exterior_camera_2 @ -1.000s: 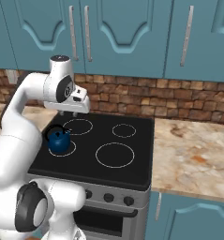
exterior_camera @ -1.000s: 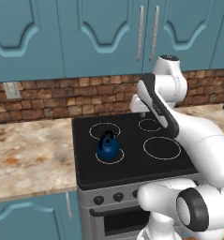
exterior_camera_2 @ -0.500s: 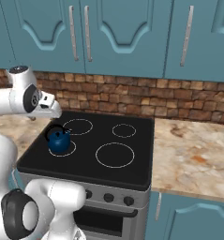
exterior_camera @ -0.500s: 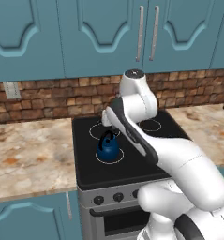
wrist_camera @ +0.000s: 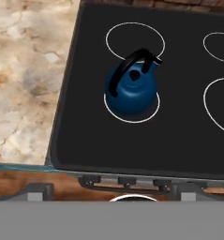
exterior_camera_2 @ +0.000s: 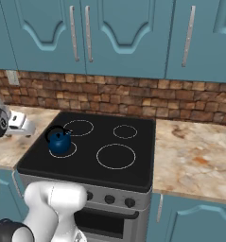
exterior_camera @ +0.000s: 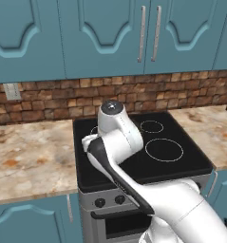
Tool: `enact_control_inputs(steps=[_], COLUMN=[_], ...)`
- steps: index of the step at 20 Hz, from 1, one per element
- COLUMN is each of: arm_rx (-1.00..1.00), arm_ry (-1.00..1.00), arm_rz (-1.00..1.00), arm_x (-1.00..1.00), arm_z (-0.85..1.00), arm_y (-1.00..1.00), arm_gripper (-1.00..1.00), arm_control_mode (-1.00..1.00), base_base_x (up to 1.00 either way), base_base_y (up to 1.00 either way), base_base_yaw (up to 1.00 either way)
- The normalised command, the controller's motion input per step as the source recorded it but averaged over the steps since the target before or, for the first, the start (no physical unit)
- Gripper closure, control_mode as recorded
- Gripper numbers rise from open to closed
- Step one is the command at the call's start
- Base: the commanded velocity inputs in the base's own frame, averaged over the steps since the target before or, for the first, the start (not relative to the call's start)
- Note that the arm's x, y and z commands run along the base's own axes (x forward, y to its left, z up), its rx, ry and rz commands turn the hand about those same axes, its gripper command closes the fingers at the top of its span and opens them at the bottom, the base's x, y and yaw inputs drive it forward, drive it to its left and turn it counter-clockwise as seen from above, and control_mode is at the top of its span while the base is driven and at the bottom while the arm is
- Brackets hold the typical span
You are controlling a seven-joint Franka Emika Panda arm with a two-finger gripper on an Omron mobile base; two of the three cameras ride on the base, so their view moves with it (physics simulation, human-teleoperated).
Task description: Turn on the front left burner of the stove.
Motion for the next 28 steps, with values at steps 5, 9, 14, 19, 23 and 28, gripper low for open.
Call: enact_control_inputs(steps=[5, 9, 14, 19, 23, 28], arm_rx=[-0.07, 0.0, 0.0, 0.01, 0.0, 0.0], arm_ry=[-0.34, -0.4, -0.33, -0.43, -0.26, -0.05], arm_rz=[0.02, 0.0, -0.04, -0.07, -0.09, -0.04], arm_x=[-0.31, -0.28, -0.18, -0.14, 0.01, 0.0], arm_z=[-0.42, -0.58, -0.67, -0.86, -0.94, -0.51], arm_y=[0.89, 0.79, 0.43, 0.05, 0.13, 0.28], arm_gripper=[-1.0, -1.0, -1.0, -1.0, -1.0, -1.0], arm_control_mode=[-1.0, -1.0, -1.0, -1.0, -1.0, -1.0], base_base_x=[0.0, 0.0, 0.0, 0.0, 0.0, 0.0], base_base_y=[0.0, 0.0, 0.0, 0.0, 0.0, 0.0], base_base_yaw=[0.0, 0.0, 0.0, 0.0, 0.0, 0.0])
